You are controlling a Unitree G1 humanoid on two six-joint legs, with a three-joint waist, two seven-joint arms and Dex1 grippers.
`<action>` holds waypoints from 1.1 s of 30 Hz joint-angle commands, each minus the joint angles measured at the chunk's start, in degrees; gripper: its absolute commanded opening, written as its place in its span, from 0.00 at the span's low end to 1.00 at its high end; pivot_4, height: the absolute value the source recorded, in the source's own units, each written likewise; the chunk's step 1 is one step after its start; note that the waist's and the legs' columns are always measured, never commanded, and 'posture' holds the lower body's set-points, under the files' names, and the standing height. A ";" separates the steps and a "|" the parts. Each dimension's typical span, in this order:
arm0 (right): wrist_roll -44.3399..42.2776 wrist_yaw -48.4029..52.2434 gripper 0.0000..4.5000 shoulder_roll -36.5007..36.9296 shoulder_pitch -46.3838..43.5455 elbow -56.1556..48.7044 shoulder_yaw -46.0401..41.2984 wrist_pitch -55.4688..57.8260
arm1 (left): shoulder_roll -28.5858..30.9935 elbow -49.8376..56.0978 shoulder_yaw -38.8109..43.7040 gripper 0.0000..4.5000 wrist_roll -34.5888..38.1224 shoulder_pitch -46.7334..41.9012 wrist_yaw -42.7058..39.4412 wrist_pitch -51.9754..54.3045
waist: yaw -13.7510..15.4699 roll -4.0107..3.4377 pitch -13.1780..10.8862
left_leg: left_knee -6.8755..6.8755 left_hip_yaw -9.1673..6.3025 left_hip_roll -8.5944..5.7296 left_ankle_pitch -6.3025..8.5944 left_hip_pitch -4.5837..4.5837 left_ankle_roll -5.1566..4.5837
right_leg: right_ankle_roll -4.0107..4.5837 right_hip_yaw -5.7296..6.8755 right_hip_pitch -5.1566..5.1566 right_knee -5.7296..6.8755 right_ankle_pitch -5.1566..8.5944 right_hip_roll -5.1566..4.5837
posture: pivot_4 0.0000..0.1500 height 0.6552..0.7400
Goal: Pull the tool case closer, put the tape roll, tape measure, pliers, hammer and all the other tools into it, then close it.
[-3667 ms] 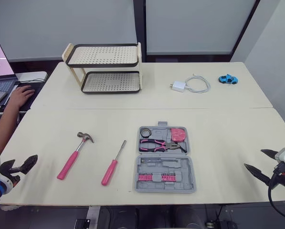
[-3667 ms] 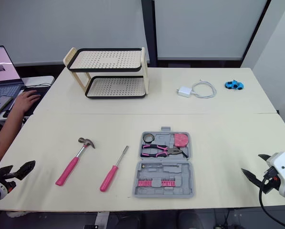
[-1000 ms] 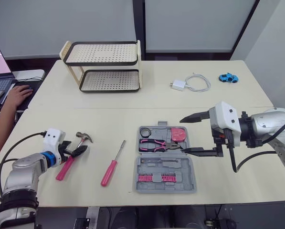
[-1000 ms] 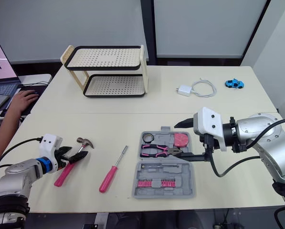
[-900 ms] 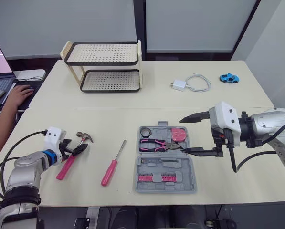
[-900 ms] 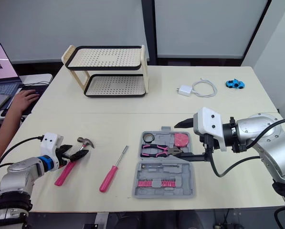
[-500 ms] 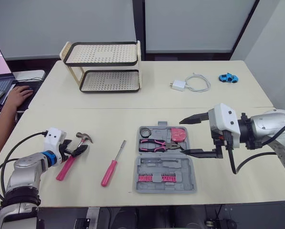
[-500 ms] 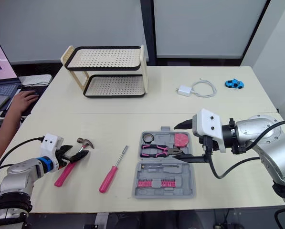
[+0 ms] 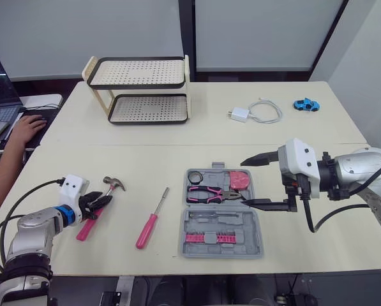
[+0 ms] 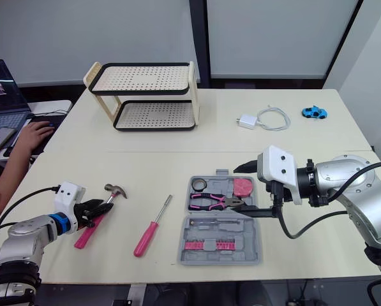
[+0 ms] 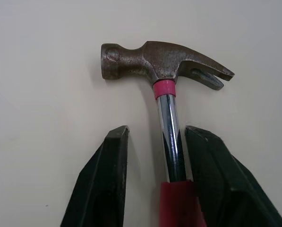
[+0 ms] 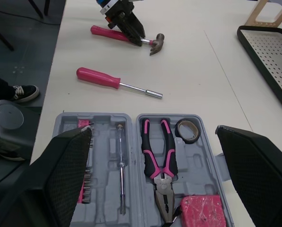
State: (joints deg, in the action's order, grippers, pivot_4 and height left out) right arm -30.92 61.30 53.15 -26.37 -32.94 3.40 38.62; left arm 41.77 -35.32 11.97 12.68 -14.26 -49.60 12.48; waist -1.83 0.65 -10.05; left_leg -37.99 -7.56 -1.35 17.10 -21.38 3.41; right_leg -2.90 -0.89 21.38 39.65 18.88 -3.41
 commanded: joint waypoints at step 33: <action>-11.73 -7.13 1.00 6.55 18.42 -13.30 -21.56 6.28 | 11.92 21.21 5.74 0.13 10.15 5.45 -14.85 5.83 | -1.14 -0.02 0.02 | 0.05 0.04 0.08 0.02 -0.04 -0.05 | 0.01 0.01 -0.02 -0.08 0.00 0.31 | 1.00 1.00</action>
State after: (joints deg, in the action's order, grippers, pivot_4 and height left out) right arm -40.95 55.20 59.69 -6.26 -44.84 -18.81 45.03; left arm 52.54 -12.44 14.79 22.05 -8.93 -65.40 17.71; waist -2.97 0.63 -10.03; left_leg -37.94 -7.54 -1.24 17.12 -21.42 3.36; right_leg -2.89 -0.89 21.36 39.56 18.89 -3.13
